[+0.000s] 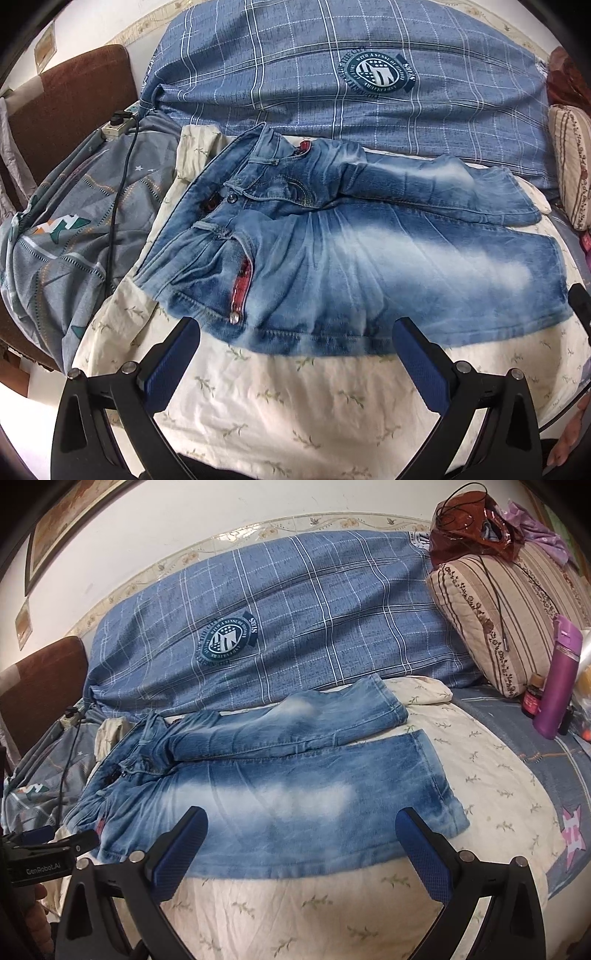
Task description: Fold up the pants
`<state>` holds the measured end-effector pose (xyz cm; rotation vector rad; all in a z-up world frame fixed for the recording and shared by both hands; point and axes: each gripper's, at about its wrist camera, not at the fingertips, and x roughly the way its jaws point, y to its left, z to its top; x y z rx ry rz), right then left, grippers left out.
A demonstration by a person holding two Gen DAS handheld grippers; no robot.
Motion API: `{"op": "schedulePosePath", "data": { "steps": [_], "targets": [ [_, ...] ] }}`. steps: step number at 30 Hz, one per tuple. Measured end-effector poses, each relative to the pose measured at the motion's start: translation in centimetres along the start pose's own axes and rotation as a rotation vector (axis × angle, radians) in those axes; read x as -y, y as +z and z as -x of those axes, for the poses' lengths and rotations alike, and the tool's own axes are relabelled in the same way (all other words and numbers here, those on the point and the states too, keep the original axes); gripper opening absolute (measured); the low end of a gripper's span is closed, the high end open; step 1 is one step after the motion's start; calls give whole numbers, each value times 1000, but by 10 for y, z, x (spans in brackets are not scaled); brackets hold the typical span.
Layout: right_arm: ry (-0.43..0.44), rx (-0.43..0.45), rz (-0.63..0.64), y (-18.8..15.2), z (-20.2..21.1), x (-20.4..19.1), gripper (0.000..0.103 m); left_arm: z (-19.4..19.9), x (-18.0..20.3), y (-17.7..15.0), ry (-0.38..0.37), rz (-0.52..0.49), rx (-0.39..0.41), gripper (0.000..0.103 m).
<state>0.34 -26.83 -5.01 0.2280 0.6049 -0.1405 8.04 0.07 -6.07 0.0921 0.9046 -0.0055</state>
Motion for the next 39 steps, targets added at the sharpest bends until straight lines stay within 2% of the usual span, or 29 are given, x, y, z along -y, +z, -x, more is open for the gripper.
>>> {"op": "schedulePosePath", "data": {
  "steps": [9,15,18,21,24,28,30,33,35,36,37,39],
  "targets": [
    [-19,24,7,34,-32,11,103,-33,0,31,2,-21,-26,103],
    [-49,17,-45,81,-65,55,103,-66,-21,73,-13,-9,-84,103],
    [-48,-13,-98,111,-95,83,103,-86,-36,103,-15,7,-108,103],
    [-16,-41,-141,139,-128,100,102,-110,-48,139,15,-8,-113,103],
    [2,-102,-158,165,-173,111,99,-138,-57,174,-7,-18,-148,103],
    [2,-217,-203,175,-229,121,82,-182,-76,223,-12,64,-191,103],
    [-28,-248,-203,173,-248,123,80,-199,-82,237,-9,114,-205,103],
    [-42,-268,-198,170,-267,127,80,-222,-79,249,-24,134,-251,103],
    [-37,-271,-212,168,-273,130,80,-239,-70,253,-33,125,-273,99],
    [-36,-272,-216,167,-276,130,80,-244,-67,255,-39,119,-281,88],
    [-41,-273,-215,166,-279,131,80,-251,-61,256,-60,115,-294,72],
    [-48,-276,-209,166,-287,131,80,-262,-53,258,-114,101,-325,57]
  ]
}}
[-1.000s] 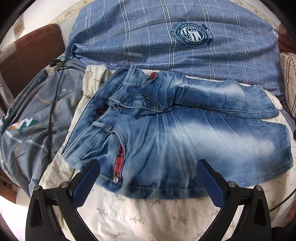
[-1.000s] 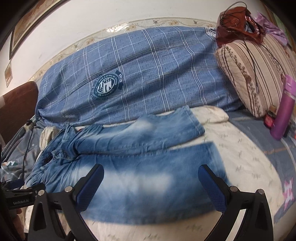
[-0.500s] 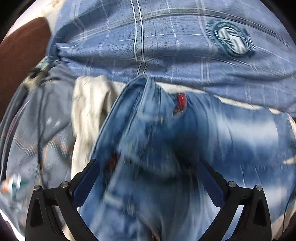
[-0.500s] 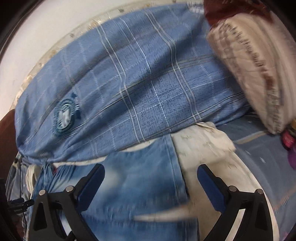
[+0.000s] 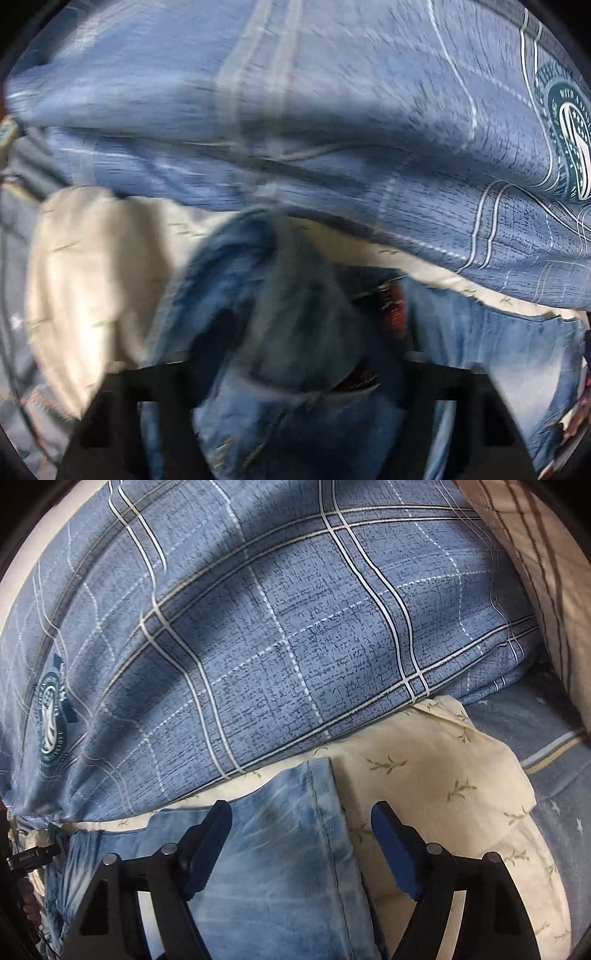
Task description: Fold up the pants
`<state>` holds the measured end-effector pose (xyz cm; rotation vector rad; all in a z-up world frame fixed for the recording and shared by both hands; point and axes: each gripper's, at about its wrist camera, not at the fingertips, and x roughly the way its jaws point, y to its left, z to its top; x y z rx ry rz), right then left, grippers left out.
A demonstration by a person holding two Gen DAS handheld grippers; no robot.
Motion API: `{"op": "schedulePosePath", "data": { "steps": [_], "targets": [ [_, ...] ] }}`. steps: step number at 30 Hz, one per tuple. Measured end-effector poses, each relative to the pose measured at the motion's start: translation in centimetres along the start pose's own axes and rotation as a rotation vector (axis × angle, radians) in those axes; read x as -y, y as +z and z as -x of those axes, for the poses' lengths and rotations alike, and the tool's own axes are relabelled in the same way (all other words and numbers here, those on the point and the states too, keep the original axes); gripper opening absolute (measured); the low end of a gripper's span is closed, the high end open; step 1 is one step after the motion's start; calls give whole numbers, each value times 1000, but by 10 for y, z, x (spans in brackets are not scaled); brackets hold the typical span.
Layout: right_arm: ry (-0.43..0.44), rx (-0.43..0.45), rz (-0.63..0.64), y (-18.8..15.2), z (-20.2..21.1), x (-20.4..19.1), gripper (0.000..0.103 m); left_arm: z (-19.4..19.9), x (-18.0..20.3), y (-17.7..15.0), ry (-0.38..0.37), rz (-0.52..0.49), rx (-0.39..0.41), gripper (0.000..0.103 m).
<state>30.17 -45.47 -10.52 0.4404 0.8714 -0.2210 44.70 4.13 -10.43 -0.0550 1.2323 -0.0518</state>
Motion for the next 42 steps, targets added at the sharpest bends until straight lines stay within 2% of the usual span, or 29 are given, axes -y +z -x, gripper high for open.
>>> {"op": "schedulePosePath", "data": {
  "steps": [2,3,4,5,6,7,8,11,14,19,21,24,28,31,34,36,40,42],
  "targets": [
    [14,-25,-9,1,-11,0,80,-14,6,1,11,-9,-20,50],
    [15,-38,-18,1,-18,1,79,-17,8,2,13,-6,-22,39],
    [15,-46,-22,1,-24,1,74,-18,7,1,6,6,-17,32],
    [28,-47,-19,1,-28,1,59,-16,7,1,-6,12,-7,29],
    [37,-50,-13,2,-30,0,53,-13,7,-1,-16,13,4,24],
    [38,-48,-7,2,-30,-1,36,-6,7,-3,-25,8,29,21],
    [48,-46,-4,3,-29,0,30,0,5,-6,-48,-12,30,19],
    [77,14,26,0,-8,-5,22,32,-2,-19,-96,-6,119,17],
    [108,77,30,-8,22,-5,21,76,-17,-37,-167,-4,215,16],
    [144,184,32,-24,79,2,21,134,-55,-73,-261,15,309,16],
    [148,192,30,-29,98,7,21,140,-72,-81,-275,18,323,16],
    [177,208,14,-54,123,18,21,144,-93,-119,-315,26,340,16],
    [187,222,32,-98,161,29,21,153,-116,-187,-331,21,314,17],
    [199,184,23,-138,177,42,21,139,-128,-233,-334,24,256,17],
    [181,128,20,-168,180,55,21,119,-130,-262,-308,17,193,19],
    [158,55,27,-187,178,63,23,115,-131,-274,-307,10,206,21],
    [137,-84,-29,-218,179,87,25,117,-130,-293,-247,-24,173,30],
    [144,-110,-50,-224,185,97,25,122,-136,-301,-247,-20,155,31]
  ]
}}
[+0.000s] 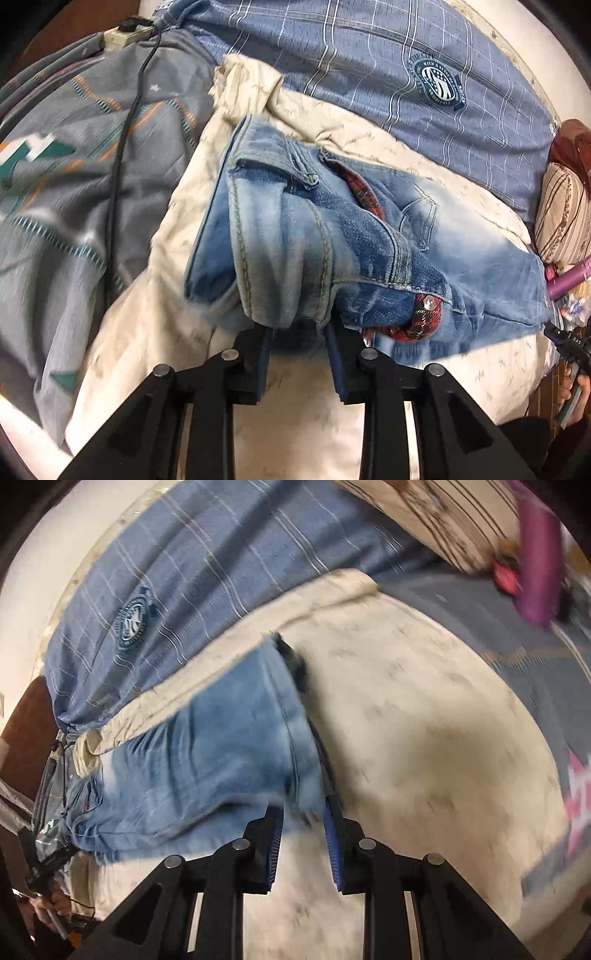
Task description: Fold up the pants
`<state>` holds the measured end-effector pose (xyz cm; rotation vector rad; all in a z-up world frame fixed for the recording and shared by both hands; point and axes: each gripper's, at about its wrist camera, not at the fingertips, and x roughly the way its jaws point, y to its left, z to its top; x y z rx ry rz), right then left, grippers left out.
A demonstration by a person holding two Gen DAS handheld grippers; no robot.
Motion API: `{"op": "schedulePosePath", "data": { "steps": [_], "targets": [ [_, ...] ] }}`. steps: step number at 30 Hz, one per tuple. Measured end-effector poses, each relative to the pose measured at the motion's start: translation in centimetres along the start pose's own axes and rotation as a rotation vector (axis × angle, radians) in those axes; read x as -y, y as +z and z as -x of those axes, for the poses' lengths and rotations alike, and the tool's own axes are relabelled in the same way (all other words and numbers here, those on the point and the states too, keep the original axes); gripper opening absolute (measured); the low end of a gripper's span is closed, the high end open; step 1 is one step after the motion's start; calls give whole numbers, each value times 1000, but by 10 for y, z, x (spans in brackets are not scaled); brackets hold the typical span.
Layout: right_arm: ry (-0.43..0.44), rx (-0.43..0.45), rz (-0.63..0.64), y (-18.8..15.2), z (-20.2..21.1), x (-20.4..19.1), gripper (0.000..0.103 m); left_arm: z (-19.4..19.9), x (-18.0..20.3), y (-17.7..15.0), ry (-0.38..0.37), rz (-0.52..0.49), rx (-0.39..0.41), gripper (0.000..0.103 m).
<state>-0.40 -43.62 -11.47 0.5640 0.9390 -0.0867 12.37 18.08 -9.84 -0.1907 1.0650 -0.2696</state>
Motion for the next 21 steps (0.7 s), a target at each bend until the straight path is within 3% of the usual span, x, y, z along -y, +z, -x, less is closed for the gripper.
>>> {"op": "schedulePosePath", "data": {
  "steps": [3,4,6,7,11,15,18,21],
  "targets": [
    [62,35,-16,-5,25,7,25,17,-6,-7,-4,32,4,32],
    [99,48,-25,-6,32,8,30,26,-7,-11,0,40,19,32],
    [149,70,-57,-8,41,7,62,44,-8,-19,16,62,62,36],
    [168,101,-94,-9,46,5,84,51,-8,-21,19,75,83,41],
    [195,206,-104,-9,47,-21,86,75,9,-20,20,83,175,51],
    [122,252,29,-13,32,-71,86,79,50,-15,12,15,235,79],
    [86,246,98,-18,10,-100,85,60,83,-11,13,-45,231,80],
    [-19,207,207,-26,-21,-117,85,20,111,-7,46,-102,180,80]
  ]
}}
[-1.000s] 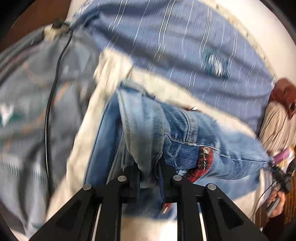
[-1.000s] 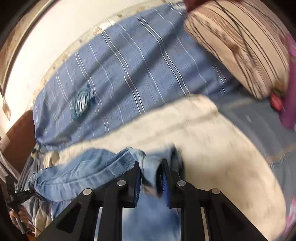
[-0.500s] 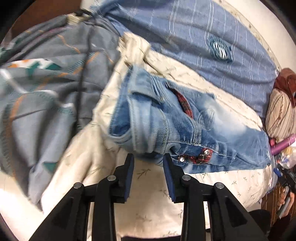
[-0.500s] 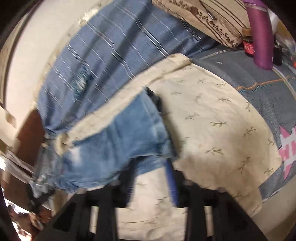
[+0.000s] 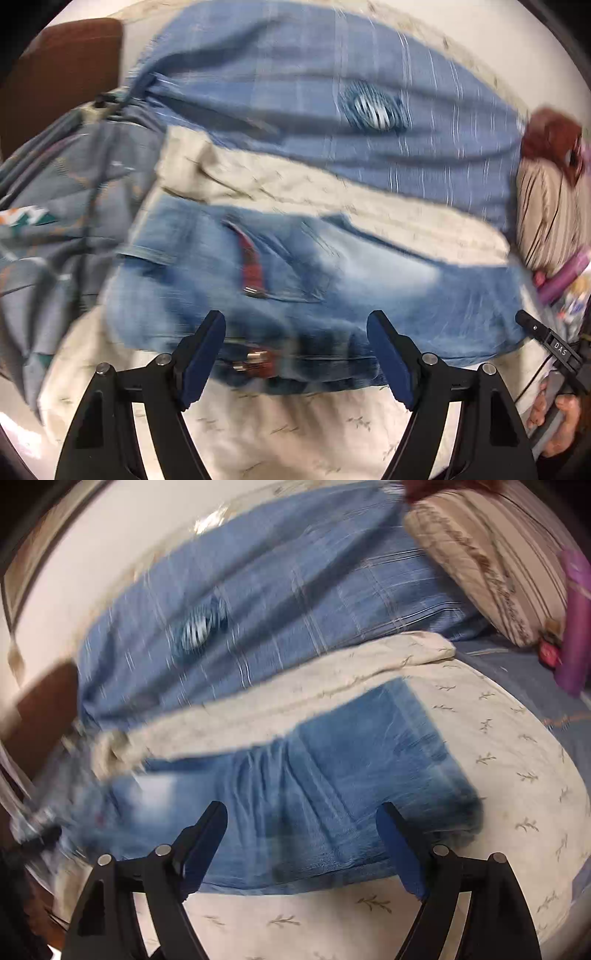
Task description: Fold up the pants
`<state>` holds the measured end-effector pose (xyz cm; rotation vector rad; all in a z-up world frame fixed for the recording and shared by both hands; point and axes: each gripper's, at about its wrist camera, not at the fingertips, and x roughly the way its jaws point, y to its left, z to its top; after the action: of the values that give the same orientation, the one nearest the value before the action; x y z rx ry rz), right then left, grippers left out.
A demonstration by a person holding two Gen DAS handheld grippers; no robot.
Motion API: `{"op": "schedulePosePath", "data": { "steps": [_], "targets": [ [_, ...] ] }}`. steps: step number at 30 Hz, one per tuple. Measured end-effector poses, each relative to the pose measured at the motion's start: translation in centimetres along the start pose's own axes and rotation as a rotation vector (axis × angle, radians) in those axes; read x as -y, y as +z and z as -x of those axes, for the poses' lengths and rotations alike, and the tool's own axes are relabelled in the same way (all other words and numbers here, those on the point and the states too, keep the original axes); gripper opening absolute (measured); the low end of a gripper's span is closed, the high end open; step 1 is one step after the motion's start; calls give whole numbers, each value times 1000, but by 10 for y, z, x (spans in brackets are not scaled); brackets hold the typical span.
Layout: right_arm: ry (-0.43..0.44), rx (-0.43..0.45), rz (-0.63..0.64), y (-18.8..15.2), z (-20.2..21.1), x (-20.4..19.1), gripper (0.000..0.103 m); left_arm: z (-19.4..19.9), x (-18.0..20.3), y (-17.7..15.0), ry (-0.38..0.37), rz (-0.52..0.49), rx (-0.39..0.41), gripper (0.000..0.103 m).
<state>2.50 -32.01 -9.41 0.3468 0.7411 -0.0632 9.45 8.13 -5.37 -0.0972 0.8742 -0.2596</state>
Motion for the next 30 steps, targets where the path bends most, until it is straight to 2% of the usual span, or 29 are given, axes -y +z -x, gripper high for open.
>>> {"op": "schedulePosePath", "data": {
  "steps": [2,4,6,9,12,17,20,23,26,28,30],
  "targets": [
    [-54,-73,51,-10,-19,-2,85,-31,14,-8,46,-37,-51,80],
    [-96,-171,68,-20,-39,1,84,-57,25,-20,148,-87,-100,88],
    [-110,-173,127,-24,-40,-3,83,-67,32,-30,204,-142,-94,95],
    [-136,-174,178,-31,-41,-8,84,-70,34,-32,206,-151,-97,103],
    [-152,-178,191,-32,-43,-10,85,-77,30,-34,213,-150,-120,103],
    [-174,-178,172,-28,-42,-14,85,-80,40,-40,253,-208,-101,103],
    [-113,-104,107,-19,-27,-10,85,-73,35,-34,221,-190,-107,103],
    [-45,-6,62,-8,-14,-12,85,-46,35,-30,228,-156,11,103],
    [1,25,61,1,-17,-21,85,-28,49,-21,267,-162,88,103],
    [27,9,62,8,-29,-31,85,-30,64,-14,241,-173,79,103],
    [25,-1,79,14,-42,-43,85,-49,80,-8,246,-196,7,103]
  ]
}}
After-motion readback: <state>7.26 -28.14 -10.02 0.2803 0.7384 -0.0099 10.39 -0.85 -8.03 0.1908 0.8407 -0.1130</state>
